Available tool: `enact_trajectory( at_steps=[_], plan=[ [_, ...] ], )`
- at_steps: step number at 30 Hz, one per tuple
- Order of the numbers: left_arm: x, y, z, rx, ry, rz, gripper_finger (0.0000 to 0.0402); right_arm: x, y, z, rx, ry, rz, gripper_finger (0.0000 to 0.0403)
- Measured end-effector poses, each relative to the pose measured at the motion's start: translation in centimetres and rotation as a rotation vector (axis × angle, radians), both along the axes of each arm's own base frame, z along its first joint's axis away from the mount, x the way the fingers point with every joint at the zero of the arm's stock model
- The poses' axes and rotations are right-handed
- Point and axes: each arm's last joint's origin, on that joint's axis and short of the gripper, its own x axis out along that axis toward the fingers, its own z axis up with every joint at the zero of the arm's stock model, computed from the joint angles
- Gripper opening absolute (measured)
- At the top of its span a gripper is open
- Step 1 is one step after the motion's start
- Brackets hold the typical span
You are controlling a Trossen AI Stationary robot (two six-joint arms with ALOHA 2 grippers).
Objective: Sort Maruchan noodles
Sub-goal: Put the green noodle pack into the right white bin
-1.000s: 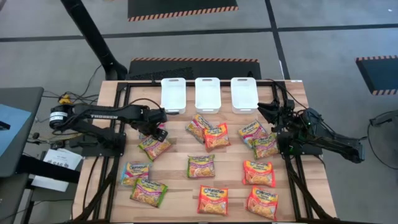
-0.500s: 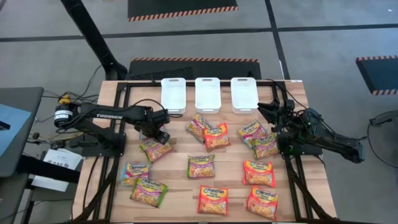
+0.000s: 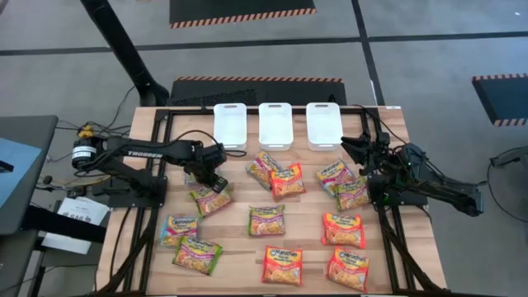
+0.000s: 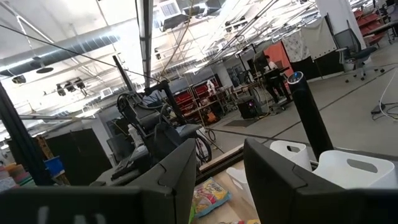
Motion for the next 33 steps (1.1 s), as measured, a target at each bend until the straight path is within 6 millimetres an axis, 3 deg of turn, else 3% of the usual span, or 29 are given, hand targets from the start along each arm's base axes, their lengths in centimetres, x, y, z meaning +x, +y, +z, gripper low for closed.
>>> enact_trajectory(
  at_steps=[13,33],
  plan=[
    [1.9,0.3,0.9,0.042,-0.221,-0.052,0.0000,0.0,0.0,0.0,0.000,0.000,0.000,0.0159],
    [2.4,0.4,1.3,0.044,-0.307,-0.107,0.0000,0.7,0.3,-0.3,0.080,0.017,0.096,0.0159]
  ],
)
